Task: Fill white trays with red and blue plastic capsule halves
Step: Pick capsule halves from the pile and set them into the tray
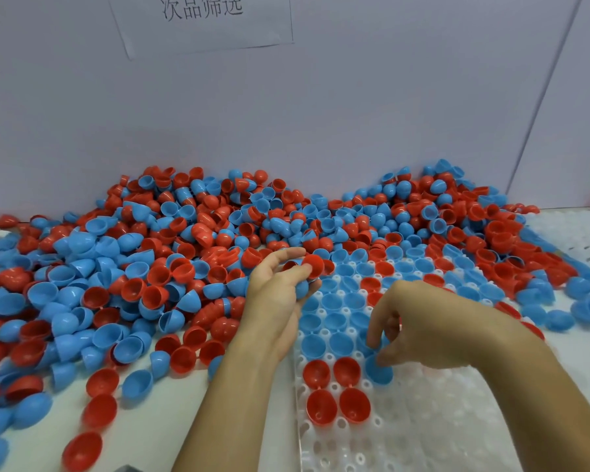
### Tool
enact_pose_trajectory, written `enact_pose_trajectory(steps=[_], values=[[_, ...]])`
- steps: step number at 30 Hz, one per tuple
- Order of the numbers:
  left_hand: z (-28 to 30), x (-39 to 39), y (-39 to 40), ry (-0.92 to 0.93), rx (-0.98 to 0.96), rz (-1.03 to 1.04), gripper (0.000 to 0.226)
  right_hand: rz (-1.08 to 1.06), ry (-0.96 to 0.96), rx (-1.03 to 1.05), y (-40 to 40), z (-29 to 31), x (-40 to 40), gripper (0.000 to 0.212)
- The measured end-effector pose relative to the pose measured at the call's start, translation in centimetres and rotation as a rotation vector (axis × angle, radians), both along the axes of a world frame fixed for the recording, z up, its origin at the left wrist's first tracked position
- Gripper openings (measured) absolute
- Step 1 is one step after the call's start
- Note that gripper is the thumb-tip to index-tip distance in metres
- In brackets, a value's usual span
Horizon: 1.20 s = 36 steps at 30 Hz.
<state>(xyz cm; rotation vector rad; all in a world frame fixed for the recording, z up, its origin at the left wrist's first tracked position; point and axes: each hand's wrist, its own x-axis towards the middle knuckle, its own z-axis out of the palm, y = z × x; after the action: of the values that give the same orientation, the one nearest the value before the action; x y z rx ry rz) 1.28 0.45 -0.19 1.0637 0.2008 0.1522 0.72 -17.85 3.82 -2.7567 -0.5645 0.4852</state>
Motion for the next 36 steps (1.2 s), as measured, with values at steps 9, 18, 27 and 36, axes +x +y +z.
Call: enact_pose_trajectory(steps=[9,18,27,36], values=[[0.0,0.1,0.2,0.003,-0.042,0.008,0.018,-0.021,-0.041,0.031,-0.2,0.3,-0.4,0.009],[0.0,0.0,0.3,0.006,-0.072,0.013,0.017,-0.049,-0.052,0.186,-1.1,0.6,-0.8,0.006],[-0.1,0.1,0.4,0.009,-0.090,0.012,0.017,-0.127,0.120,0.406,-3.1,0.9,-1.4,0.016],[-0.2,0.2,0.3,0.017,-0.075,0.018,0.016,-0.015,0.031,0.060,-0.9,0.0,-3.7,0.005]])
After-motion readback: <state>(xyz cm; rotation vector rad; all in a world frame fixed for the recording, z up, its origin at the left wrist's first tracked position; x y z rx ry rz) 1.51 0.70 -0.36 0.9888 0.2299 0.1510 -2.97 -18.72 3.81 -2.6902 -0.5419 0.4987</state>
